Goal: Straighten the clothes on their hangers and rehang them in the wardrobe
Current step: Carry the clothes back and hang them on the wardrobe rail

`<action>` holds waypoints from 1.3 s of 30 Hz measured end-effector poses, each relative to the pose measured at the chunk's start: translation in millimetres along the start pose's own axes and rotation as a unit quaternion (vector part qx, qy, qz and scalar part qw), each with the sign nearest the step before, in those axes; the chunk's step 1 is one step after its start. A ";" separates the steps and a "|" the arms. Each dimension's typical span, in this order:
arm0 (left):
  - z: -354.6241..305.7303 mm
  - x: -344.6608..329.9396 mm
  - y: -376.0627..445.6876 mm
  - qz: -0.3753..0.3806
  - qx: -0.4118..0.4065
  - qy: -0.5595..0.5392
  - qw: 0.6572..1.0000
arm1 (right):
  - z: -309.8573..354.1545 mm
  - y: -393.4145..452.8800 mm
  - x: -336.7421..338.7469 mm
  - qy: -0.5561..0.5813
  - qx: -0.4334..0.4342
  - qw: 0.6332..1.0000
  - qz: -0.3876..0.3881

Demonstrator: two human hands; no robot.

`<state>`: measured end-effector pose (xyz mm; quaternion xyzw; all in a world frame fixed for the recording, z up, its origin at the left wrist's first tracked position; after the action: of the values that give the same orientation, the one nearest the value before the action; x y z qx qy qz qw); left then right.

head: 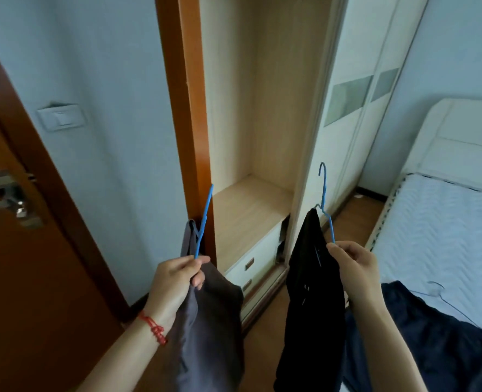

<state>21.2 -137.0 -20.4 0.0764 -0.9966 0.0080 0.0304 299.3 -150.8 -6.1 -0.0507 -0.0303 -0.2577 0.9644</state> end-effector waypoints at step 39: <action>-32.9 -303.5 124.0 0.161 -0.039 -0.080 0.983 | 23.6 120.8 125.0 -0.047 -0.030 0.986 -0.160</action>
<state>303.6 32.3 -7.7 -0.0857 -0.9946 -0.0325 -0.0478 467.2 -105.7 18.0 -0.0863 -0.0750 -0.4066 0.9064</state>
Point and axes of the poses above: each hand's wrist, its own y-axis towards the middle knuckle, its own x-axis out of the back of the hand, z = x × y, the point moved 3 cm from there along y, towards the middle knuckle, and after that the axes turned 5 degrees about -x, right-handed, at the moved point
